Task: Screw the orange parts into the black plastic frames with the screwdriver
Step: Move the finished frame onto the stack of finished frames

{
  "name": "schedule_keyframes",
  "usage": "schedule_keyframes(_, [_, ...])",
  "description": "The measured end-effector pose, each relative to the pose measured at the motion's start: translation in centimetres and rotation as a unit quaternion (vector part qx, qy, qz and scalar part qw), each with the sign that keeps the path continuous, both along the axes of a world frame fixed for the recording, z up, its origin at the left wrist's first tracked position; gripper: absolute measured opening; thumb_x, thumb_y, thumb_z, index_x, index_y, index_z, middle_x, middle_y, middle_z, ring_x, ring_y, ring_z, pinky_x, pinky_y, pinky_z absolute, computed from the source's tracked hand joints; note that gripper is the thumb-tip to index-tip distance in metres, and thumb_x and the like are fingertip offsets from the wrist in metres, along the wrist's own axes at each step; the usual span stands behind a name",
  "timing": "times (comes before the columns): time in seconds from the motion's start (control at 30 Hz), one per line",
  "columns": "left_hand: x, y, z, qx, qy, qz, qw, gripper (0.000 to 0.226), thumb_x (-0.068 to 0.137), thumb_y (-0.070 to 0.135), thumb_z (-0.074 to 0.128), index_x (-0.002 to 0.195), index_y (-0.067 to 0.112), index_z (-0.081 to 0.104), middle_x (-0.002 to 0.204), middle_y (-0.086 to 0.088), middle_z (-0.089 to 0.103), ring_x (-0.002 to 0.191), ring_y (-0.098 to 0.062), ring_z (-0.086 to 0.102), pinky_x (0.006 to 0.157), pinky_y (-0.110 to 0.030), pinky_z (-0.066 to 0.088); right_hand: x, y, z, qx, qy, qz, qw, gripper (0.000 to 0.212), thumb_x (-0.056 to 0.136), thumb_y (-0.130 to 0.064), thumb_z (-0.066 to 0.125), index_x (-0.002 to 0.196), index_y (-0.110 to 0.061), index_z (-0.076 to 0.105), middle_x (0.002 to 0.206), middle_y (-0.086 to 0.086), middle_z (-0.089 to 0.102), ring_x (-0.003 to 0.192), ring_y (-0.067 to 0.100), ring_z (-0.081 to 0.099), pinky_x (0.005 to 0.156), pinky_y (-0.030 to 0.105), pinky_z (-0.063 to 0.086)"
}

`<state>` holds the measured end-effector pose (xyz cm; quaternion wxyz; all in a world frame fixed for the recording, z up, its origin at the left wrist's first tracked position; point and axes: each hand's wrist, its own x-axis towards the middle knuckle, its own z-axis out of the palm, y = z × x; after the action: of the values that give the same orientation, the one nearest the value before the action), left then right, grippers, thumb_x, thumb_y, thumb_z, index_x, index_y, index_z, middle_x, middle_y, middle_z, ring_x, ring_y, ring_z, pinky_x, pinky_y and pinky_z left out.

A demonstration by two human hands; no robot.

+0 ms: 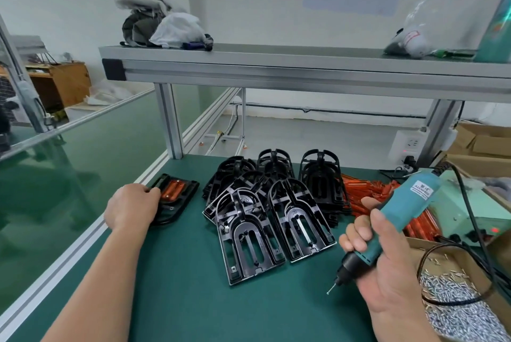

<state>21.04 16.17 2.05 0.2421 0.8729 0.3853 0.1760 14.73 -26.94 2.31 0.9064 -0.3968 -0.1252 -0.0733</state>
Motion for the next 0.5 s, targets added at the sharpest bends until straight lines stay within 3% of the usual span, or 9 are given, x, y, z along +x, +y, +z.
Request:
schedule_keyframes(0.1, [0.3,-0.1,-0.2,0.030,-0.003,-0.016,0.999,0.029,0.092,0.040,0.060,0.077,0.021,0.076,0.083,-0.009,0.068,0.078,-0.033,0.061,0.066,-0.035,0.053,0.3,-0.3,0.0,0.001,-0.005,-0.014,1.000,0.019,0.101,-0.024,0.060,0.118,-0.019,0.065,0.071,-0.004,0.045,0.055,0.009,0.045,0.056,0.025,0.047])
schedule_keyframes(0.2, [-0.2,-0.6,0.1,0.074,-0.009,-0.042,0.996,0.046,0.092,0.063,0.062,0.115,0.026,0.076,0.111,-0.011,0.067,0.108,-0.037,0.059,0.079,-0.044,0.053,0.4,-0.6,-0.2,-0.003,-0.003,-0.020,1.000,0.017,0.104,-0.021,0.055,0.117,-0.020,0.065,0.070,-0.004,0.044,0.055,0.008,0.044,0.056,0.025,0.046])
schedule_keyframes(0.27, [-0.7,-1.0,0.6,0.116,-0.002,-0.102,0.988,0.051,0.081,0.077,0.065,0.098,0.030,0.077,0.094,-0.001,0.068,0.091,-0.027,0.063,0.071,-0.038,0.056,0.3,-0.6,-0.3,-0.009,-0.008,-0.014,1.000,0.015,0.102,-0.023,0.061,0.117,-0.020,0.065,0.070,-0.004,0.043,0.054,0.008,0.043,0.056,0.024,0.046])
schedule_keyframes(0.33, [-1.3,-1.7,1.1,0.139,0.043,-0.182,0.972,0.055,0.071,0.084,0.068,0.083,0.030,0.070,0.084,0.011,0.067,0.081,-0.018,0.065,0.065,-0.031,0.054,0.1,-0.3,-0.1,-0.019,-0.007,0.001,1.000,0.035,0.089,-0.033,0.082,0.116,-0.020,0.066,0.070,-0.004,0.043,0.054,0.009,0.043,0.055,0.025,0.046])
schedule_keyframes(0.4, [-1.5,-2.4,1.6,0.170,0.095,-0.230,0.954,0.052,0.069,0.081,0.072,0.088,0.032,0.068,0.088,0.012,0.067,0.084,-0.016,0.065,0.066,-0.030,0.054,-0.1,0.0,0.2,-0.021,-0.006,0.011,1.000,0.052,0.076,-0.040,0.093,0.116,-0.019,0.066,0.070,-0.003,0.043,0.053,0.009,0.043,0.054,0.025,0.046])
schedule_keyframes(0.5, [-1.4,-2.6,2.1,0.218,0.134,-0.248,0.934,0.038,0.081,0.059,0.075,0.100,0.026,0.072,0.089,0.008,0.062,0.087,-0.018,0.062,0.071,-0.033,0.055,0.0,0.1,0.1,-0.023,-0.006,0.004,1.000,0.035,0.089,-0.032,0.082,0.118,-0.019,0.065,0.069,-0.003,0.044,0.053,0.009,0.043,0.054,0.025,0.046])
